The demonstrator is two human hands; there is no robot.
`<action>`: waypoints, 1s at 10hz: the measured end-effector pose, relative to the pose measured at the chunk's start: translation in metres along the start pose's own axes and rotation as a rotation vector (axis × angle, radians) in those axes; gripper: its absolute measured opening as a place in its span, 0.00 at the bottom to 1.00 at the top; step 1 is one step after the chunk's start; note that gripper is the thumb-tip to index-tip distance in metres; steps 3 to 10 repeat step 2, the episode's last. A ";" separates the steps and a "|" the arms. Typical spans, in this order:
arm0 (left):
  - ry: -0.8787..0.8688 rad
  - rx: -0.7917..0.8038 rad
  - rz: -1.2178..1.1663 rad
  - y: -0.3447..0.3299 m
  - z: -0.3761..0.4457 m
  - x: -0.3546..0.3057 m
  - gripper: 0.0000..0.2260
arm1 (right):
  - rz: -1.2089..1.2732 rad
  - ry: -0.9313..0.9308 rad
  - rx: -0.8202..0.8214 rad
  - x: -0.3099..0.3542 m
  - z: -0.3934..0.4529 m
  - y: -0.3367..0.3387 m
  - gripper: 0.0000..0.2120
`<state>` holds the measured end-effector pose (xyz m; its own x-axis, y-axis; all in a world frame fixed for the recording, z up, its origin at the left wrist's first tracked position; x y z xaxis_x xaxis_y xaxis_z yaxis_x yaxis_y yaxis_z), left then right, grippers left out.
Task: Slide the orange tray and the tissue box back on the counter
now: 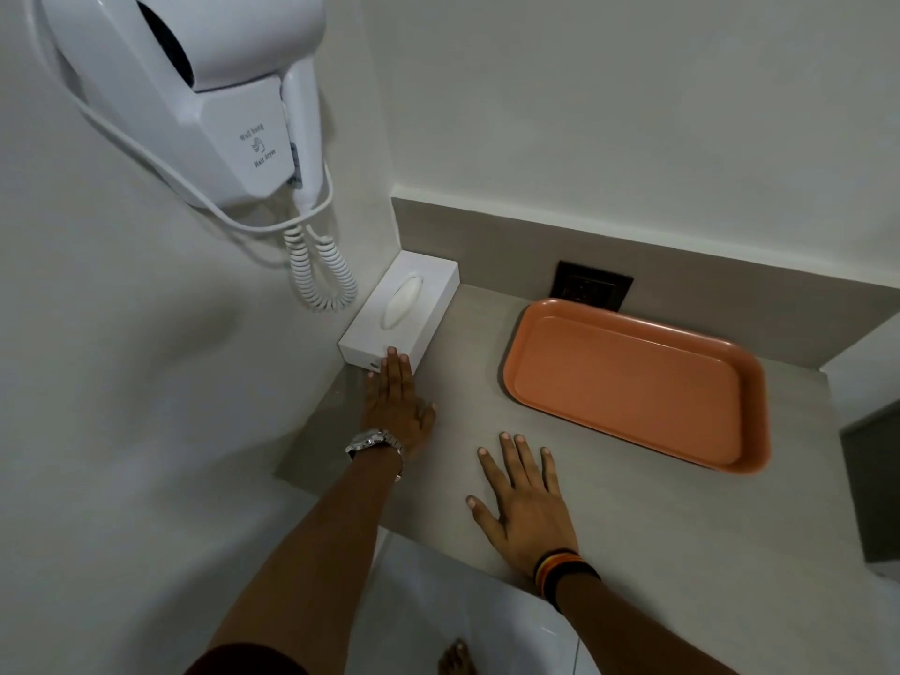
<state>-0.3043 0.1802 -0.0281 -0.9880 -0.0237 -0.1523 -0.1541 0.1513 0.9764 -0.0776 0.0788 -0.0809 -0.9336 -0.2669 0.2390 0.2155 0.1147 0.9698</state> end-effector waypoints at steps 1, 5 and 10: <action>-0.003 -0.010 0.024 0.002 -0.008 -0.005 0.39 | -0.006 0.009 0.030 0.000 -0.006 0.001 0.34; -0.054 -0.108 0.018 0.017 -0.010 -0.013 0.39 | 0.021 0.034 0.083 0.000 0.001 0.008 0.34; -0.054 -0.108 0.018 0.017 -0.010 -0.013 0.39 | 0.021 0.034 0.083 0.000 0.001 0.008 0.34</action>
Point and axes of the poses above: each hand's wrist, its own z-axis towards the middle knuckle, its own y-axis out of the back of the hand, x = y × z, the point moved 1 cm from there along z, towards the middle knuckle, and after that the axes turned 3 degrees about -y, right-handed, at the moved point
